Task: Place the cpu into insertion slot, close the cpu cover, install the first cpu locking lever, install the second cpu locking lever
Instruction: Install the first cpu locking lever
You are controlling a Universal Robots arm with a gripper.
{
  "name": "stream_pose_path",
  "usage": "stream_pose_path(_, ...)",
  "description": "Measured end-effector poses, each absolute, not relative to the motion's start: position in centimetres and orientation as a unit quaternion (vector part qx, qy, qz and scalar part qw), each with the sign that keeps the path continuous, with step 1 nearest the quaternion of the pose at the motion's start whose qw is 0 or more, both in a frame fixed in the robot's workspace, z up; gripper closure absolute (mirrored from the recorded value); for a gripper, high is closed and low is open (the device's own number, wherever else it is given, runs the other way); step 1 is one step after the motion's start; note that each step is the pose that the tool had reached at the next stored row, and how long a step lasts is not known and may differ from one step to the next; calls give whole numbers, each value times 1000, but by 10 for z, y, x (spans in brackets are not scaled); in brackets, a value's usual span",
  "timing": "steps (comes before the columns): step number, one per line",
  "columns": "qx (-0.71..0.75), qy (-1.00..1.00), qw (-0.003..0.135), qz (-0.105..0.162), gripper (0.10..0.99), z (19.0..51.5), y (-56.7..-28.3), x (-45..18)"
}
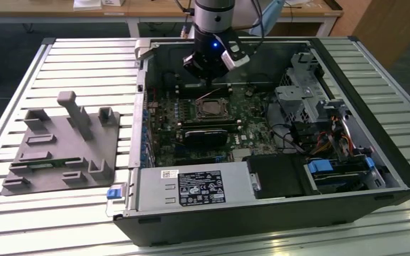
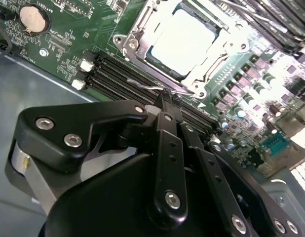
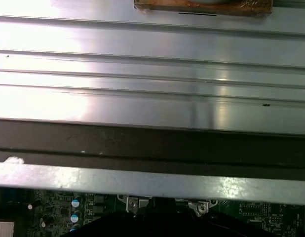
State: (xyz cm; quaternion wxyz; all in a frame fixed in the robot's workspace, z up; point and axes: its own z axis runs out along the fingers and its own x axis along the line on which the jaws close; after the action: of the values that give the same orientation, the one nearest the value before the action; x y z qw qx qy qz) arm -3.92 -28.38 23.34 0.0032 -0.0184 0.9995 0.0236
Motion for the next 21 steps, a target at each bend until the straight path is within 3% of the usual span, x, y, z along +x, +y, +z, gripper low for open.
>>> stream_pose_path(21,-20,1000,3,24,973,221,-278,-23)
